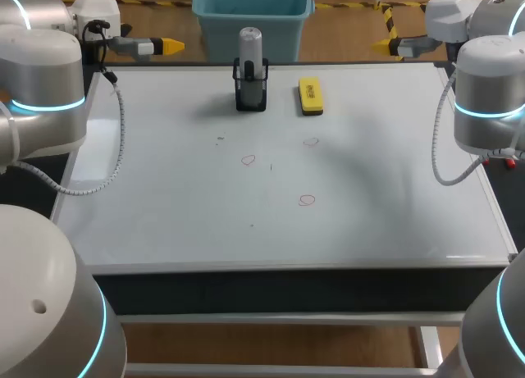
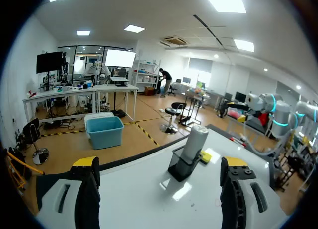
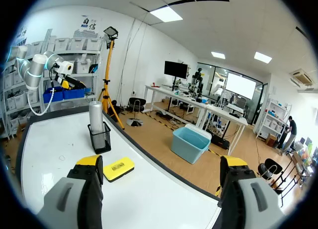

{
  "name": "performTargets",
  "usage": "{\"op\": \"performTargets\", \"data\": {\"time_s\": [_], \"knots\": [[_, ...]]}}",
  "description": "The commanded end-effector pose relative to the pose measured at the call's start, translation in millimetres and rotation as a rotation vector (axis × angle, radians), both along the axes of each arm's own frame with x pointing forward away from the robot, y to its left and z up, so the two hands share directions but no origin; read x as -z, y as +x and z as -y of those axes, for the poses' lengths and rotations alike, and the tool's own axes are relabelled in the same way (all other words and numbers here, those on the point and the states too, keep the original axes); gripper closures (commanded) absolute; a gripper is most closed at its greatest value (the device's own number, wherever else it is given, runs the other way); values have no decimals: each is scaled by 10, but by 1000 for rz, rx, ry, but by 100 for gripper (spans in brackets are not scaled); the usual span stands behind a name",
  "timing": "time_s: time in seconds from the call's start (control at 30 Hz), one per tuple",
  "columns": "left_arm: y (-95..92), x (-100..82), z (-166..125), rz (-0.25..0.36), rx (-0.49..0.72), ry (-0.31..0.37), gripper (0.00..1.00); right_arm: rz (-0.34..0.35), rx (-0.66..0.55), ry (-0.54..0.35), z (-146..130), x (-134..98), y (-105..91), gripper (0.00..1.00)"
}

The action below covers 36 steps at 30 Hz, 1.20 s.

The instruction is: Pick up the inspection probe, press it on each red-marked spot on the whiteboard one by one, put down the probe, pick up the eraser, and wipe off all the red marks.

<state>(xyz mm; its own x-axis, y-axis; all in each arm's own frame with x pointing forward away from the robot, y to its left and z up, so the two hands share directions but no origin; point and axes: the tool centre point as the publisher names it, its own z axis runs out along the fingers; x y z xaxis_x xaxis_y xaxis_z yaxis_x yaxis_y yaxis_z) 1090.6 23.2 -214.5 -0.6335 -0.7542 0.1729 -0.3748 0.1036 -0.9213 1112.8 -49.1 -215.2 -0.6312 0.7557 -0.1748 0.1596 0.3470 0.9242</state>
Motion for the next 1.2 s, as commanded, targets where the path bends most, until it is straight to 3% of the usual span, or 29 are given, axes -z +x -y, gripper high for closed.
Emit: {"op": "performTargets", "data": {"time_s": [0.03,0.47,0.93,1.07,1.2], "knots": [[3,9,1,2,-1,-3,0,1,0,1,2,4,5,0],[3,9,1,2,-1,-3,0,1,0,1,2,4,5,0],[199,64,528,120,355,-39,0,1,0,1,2,4,5,0],[219,114,676,153,474,-81,0,1,0,1,2,4,5,0],[237,189,847,149,554,-95,0,1,0,1,2,4,5,0]]}}
